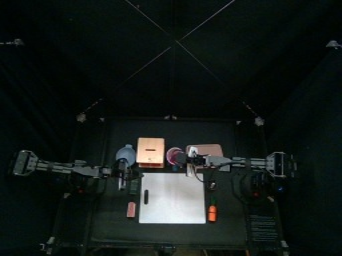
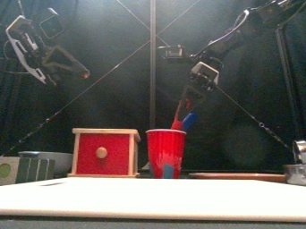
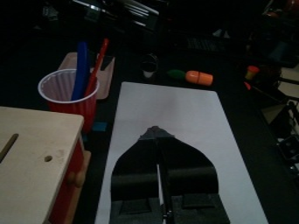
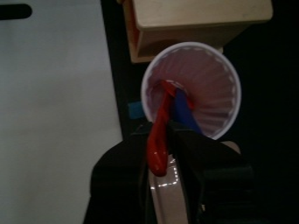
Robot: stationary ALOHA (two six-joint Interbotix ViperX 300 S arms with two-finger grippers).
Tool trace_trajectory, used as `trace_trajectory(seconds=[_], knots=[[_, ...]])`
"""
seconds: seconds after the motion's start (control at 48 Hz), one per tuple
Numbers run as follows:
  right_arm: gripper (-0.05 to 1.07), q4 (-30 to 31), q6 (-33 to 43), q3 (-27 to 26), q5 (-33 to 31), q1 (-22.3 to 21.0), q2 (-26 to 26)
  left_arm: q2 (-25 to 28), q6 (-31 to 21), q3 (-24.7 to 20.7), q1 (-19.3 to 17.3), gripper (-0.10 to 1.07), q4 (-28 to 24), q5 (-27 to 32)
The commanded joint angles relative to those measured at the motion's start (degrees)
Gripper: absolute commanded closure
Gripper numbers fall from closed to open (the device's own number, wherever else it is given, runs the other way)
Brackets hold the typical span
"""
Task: Place knife on cutting board
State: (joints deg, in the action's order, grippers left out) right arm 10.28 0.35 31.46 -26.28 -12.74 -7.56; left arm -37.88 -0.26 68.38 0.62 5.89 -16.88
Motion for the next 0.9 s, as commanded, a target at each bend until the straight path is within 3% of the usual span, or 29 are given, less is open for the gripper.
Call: trace_trajectory(seconds=[0.0,0.25,0.438,0.583,0.875], knots=[[0.54,0.2,0.1,-1.8,0.1,-0.3,-1.0,0.0,0.1,-0.6,0.1,0.81,0.1,-0.6],[0.76,2.9,0.2,-4.6,0.2,0.3,-1.2,0.0,0.1,-0.6,-0.1,0.81,0.1,-0.6],[0.76,2.8,0.3,-6.3,0.2,1.9,-4.4,0.0,0.0,-0.6,-0.1,0.81,0.1,-0.6],[0.76,2.5,0.4,-6.4,0.9,4.3,-9.8,0.0,0.1,-0.7,-0.2,0.81,0.1,-0.6],[0.76,-1.4,4.0,0.7,12.3,9.5,-21.0,0.0,0.1,-0.8,-0.2,0.81,0.1,-0.6]])
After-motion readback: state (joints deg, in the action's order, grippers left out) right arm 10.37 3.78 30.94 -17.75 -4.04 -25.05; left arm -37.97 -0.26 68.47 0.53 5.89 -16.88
